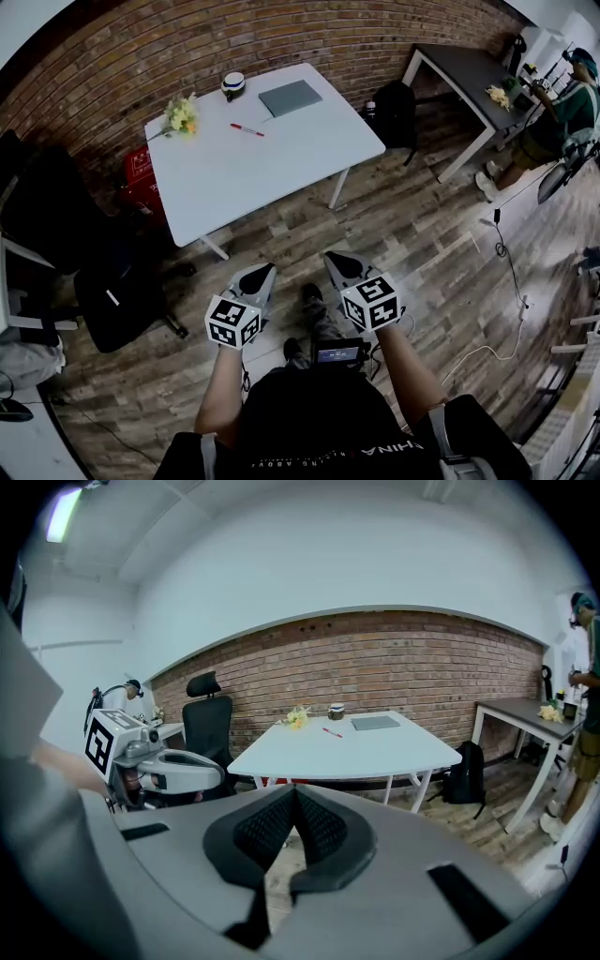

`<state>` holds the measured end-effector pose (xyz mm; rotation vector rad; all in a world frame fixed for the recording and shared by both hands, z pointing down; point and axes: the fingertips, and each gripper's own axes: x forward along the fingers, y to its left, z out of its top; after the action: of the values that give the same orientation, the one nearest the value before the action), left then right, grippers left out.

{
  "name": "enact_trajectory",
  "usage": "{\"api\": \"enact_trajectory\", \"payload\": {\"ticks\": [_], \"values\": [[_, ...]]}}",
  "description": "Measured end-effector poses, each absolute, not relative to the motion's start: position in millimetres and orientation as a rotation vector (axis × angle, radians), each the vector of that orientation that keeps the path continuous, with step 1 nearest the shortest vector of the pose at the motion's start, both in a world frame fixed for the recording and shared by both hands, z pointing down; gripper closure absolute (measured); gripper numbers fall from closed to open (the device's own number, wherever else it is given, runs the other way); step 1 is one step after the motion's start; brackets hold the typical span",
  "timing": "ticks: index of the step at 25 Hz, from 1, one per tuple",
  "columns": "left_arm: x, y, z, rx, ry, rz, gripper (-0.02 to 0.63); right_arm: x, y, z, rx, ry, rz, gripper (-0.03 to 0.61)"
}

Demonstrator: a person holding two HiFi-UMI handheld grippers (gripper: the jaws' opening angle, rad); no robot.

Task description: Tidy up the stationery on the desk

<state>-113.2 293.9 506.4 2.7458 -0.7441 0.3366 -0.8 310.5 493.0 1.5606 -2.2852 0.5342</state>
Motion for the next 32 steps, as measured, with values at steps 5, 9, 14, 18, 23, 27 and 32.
{"api": "enact_trajectory", "payload": {"ticks": [5,9,14,18,23,27,32], "values": [[-108,264,511,2.74,-0.761,0.357,0.611,5,276,497,1.55,-2.308,0.542,0.569],[-100,231,512,2.733,-0.78,0.377,0.611,11,236,500,1.529,-2.326,0.553,0.569],[-86,183,506,2.718,-0.818,0.392,0.611,26,186,493,1.497,-2.348,0.551,0.569],[-67,148,498,2.712,-0.849,0.389,0.611,47,147,485,1.478,-2.365,0.546,0.569],[-48,110,496,2.694,-0.896,0.392,0.611,66,102,484,1.433,-2.389,0.537,0.569],[-37,81,495,2.676,-0.937,0.398,0.611,77,71,484,1.393,-2.408,0.532,0.569],[-24,55,500,2.642,-0.967,0.422,0.611,91,43,493,1.349,-2.425,0.556,0.569]]}}
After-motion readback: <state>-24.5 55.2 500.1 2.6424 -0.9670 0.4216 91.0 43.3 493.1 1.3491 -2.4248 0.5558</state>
